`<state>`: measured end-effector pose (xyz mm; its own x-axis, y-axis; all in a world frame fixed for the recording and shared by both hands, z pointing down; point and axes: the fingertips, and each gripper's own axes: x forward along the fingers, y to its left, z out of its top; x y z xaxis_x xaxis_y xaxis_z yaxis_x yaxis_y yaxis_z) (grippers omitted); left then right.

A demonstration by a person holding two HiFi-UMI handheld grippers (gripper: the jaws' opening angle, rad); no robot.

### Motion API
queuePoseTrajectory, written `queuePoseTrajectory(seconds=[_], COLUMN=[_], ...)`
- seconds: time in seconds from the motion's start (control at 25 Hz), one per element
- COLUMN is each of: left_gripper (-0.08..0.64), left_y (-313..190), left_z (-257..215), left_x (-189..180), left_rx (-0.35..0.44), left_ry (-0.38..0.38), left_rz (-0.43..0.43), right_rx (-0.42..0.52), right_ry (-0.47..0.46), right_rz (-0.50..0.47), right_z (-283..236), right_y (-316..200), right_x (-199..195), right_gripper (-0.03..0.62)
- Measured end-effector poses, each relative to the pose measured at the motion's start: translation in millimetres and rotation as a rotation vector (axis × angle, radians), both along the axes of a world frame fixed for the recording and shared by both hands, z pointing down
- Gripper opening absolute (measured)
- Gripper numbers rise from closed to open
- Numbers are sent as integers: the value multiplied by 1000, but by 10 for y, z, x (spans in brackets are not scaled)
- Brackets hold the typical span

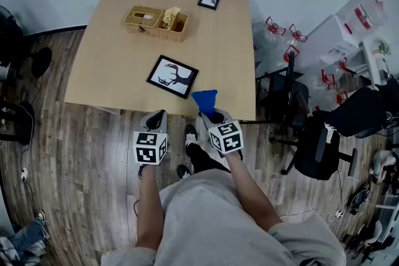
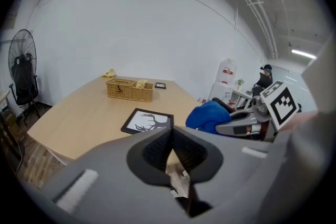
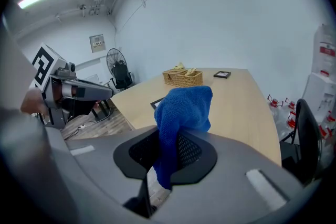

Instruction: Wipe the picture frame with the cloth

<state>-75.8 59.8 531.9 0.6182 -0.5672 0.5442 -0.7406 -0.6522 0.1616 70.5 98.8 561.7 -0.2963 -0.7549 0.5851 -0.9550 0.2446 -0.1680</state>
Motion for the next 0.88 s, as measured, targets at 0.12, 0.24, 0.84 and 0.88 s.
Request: queuePoseTrajectory(seconds=[0.12, 0.24, 0.84, 0.88], left_gripper=[52, 52, 52, 52], left_y=[36, 44, 196, 209], left_z=[-4, -3, 21, 30], left_x=[16, 23, 30, 17], left_rx=[-6, -8, -22, -24], left_ry=[0, -2, 21, 19], left_rz=[8, 10, -2, -2], right_rx=[-7, -9, 11, 11], right_ry=[-9, -10, -7, -9], right_rz=[-2, -5, 6, 11], right_z=[-6, -13, -17, -15], right_y=[-5, -22, 131, 145], right_x=[4, 11, 26, 27], right_gripper=[46, 46, 46, 46])
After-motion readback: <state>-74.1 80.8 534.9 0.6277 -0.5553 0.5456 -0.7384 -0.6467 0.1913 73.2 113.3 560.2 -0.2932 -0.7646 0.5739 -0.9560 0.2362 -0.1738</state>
